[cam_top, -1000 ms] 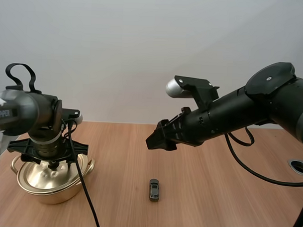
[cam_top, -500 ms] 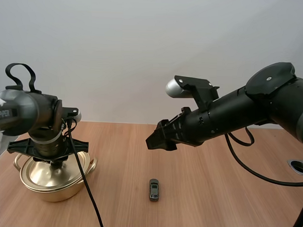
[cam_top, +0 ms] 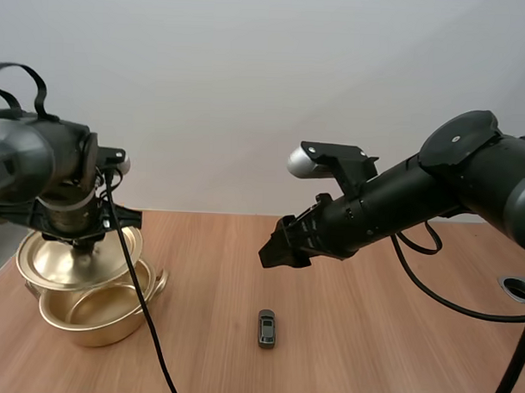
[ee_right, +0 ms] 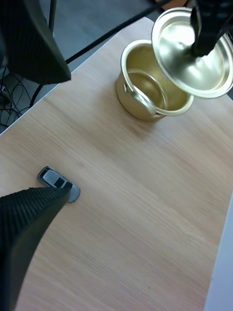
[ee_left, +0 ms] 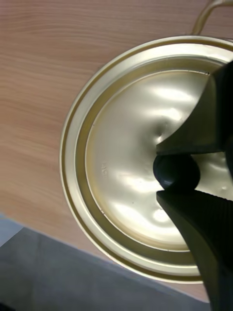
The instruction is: Open the pot, put the car inside, and close it
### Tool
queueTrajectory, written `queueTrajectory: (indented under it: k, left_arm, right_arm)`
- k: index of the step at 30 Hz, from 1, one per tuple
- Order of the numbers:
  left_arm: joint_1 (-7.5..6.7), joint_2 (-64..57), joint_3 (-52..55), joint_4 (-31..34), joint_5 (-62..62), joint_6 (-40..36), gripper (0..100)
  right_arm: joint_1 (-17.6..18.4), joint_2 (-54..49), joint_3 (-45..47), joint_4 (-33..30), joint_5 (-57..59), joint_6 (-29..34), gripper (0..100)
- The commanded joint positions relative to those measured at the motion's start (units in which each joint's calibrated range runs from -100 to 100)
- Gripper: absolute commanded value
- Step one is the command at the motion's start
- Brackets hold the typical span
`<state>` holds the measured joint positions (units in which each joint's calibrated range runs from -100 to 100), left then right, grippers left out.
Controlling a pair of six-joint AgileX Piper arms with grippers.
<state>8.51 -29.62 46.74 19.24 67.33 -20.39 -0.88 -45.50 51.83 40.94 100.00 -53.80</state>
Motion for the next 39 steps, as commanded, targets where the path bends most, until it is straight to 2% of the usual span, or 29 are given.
queueTrajectory:
  k: [1, 4, 8, 13, 19, 24, 27, 32, 34, 36, 39]
  left_arm:
    - [0.03, -2.3, -5.9, -0.7, 3.5, 0.0, 0]
    - [0.03, -6.5, -12.1, -3.1, 8.7, 1.7, 0]
    - [0.03, -12.8, -20.3, -6.4, 17.3, 4.6, 0]
    - [0.03, -19.7, -27.8, -8.9, 25.1, 7.3, 0]
    - [0.03, -26.1, -31.9, -11.2, 27.8, 9.3, 0]
    - [0.03, -27.5, -33.2, -11.4, 30.5, 10.3, 0]
    - [0.03, -27.5, -33.2, -11.4, 32.2, 10.9, 0]
    - [0.03, -27.5, -33.2, -11.6, 32.2, 11.2, 0]
    - [0.03, -27.5, -33.2, -11.6, 32.4, 11.2, 0]
    - [0.03, -27.5, -33.2, -11.6, 32.6, 11.2, 0]
    - [0.03, -27.5, -33.2, -11.6, 32.6, 11.2, 0]
  right_arm:
    - [0.0, 2.2, 1.0, 0.0, 0.0, -0.4, 100]
    - [0.0, 6.5, 2.4, 0.0, 0.0, -2.6, 100]
    - [0.0, 11.5, 2.8, 0.1, 0.0, -2.4, 100]
    - [0.0, 16.0, 2.8, 3.2, 0.0, -2.5, 100]
    - [0.1, 20.2, 2.8, 3.4, 0.0, -2.5, 100]
    - [2.9, 22.1, 2.8, 0.6, -2.0, -1.7, 100]
    - [6.3, 22.1, 2.8, -6.6, -12.2, 2.8, 100]
    - [11.8, 22.1, 2.8, -31.0, -23.4, 17.5, 100]
    - [13.0, 22.1, 2.8, -36.8, -25.9, 21.2, 100]
    - [13.4, 22.5, 2.8, -40.5, -27.8, 23.4, 100]
    - [13.6, 24.0, 2.8, -40.9, -29.4, 23.6, 100]
